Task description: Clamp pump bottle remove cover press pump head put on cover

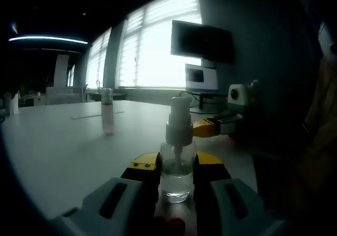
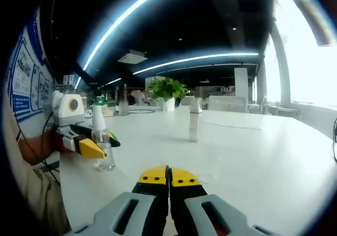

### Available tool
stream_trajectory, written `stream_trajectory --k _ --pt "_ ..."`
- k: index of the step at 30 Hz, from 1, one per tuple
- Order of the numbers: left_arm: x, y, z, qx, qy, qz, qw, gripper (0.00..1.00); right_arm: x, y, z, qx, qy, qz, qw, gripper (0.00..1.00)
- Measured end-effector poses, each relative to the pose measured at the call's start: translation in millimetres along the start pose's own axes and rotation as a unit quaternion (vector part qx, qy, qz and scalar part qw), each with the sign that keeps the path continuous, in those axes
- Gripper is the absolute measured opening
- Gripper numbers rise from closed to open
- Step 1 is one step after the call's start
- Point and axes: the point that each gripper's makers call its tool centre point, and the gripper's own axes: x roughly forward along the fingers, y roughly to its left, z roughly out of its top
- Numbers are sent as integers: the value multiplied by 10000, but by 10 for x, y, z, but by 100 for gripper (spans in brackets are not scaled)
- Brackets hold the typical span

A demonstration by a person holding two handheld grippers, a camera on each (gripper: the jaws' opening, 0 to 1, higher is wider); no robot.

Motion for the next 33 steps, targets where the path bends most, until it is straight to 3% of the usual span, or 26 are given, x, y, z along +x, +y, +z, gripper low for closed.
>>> stream_trajectory --k 9,12,13,18,33 --pt "0 6 -1 10 0 8 10000 16 -73 68 327 -278 7 137 9995 0" --pt "0 6 0 12 -1 5 10000 16 -86 9 386 -329 231 70 9992 0" --pt "0 5 1 12 -2 4 10000 16 -87 20 446 -520 205 93 9984 0" --pt "1 1 3 9 -4 -6 10000 16 -100 104 605 -477 224 257 9983 0" --pt "-1 -5 3 -2 -7 -3 10000 16 -5 410 879 -1534 747 672 9830 0"
